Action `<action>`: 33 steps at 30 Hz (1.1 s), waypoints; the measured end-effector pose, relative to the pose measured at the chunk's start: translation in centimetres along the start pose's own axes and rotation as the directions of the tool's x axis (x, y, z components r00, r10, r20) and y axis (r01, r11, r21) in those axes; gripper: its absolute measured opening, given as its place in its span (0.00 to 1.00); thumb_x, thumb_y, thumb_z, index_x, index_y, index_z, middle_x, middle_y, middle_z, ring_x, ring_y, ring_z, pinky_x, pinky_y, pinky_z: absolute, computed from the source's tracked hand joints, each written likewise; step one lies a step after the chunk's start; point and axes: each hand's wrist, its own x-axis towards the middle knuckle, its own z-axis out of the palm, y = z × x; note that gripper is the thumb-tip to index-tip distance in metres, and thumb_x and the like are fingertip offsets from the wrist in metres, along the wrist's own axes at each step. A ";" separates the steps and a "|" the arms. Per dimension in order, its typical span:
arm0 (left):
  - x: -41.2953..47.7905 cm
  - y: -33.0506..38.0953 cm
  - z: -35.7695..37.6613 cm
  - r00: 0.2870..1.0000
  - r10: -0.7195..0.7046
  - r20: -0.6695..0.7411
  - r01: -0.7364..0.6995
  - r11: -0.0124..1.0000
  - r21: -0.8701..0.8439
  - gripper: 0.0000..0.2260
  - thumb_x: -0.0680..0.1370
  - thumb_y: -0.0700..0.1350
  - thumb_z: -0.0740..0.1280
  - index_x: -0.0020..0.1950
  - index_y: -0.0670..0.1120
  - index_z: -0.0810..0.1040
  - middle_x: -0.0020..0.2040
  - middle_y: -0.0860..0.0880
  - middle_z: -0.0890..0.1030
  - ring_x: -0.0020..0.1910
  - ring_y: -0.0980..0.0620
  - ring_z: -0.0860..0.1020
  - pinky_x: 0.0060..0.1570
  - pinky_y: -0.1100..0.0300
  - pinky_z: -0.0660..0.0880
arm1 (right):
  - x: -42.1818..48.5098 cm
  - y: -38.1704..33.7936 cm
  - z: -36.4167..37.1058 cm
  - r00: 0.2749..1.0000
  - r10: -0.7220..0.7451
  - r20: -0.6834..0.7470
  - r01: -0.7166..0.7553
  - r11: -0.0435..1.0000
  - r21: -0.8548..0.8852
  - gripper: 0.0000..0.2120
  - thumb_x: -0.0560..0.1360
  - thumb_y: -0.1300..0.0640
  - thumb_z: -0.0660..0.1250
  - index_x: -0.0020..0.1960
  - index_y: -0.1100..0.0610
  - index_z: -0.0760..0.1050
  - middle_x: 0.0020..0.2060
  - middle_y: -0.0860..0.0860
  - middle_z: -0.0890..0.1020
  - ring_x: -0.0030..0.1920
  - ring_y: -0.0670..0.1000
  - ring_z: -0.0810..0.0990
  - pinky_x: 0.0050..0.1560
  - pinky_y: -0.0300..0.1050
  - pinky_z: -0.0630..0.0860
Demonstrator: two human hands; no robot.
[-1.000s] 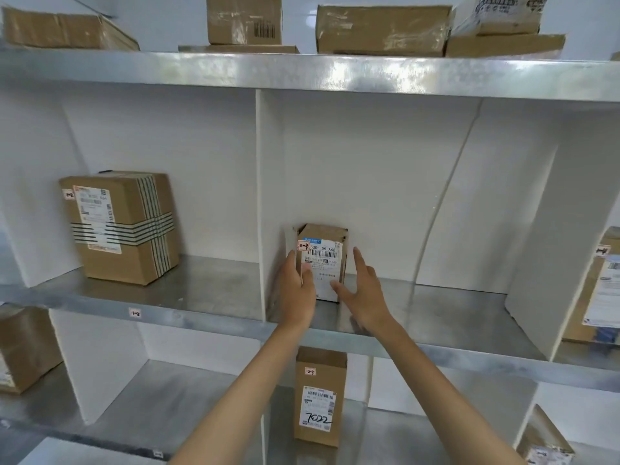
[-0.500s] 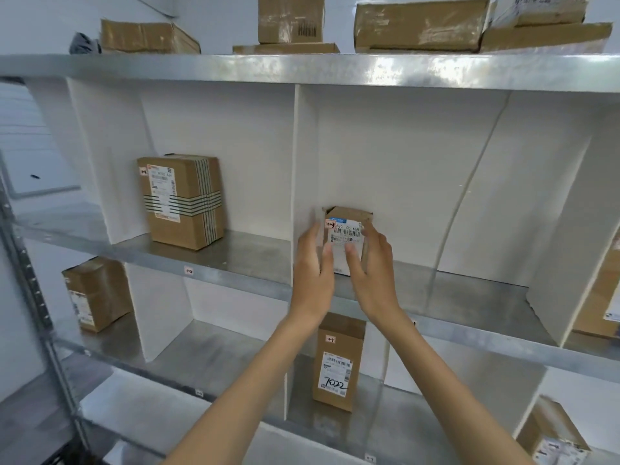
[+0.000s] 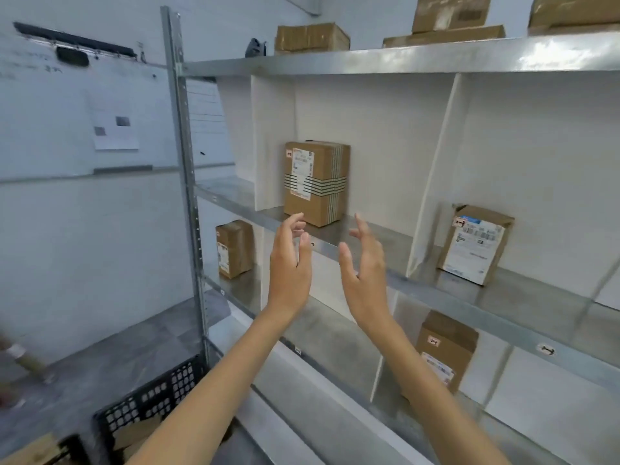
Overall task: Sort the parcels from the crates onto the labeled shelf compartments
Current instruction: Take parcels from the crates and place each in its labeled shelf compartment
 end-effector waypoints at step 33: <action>5.9 -19.2 -28.8 0.953 -0.208 -0.220 0.265 0.925 0.271 0.09 0.82 0.42 0.56 0.60 0.48 0.71 0.57 0.51 0.75 0.57 0.58 0.73 0.55 0.72 0.67 | -0.6 -5.5 33.0 0.950 0.029 0.312 -0.107 0.966 0.234 0.29 0.80 0.54 0.59 0.77 0.49 0.51 0.67 0.52 0.68 0.63 0.45 0.70 0.68 0.52 0.68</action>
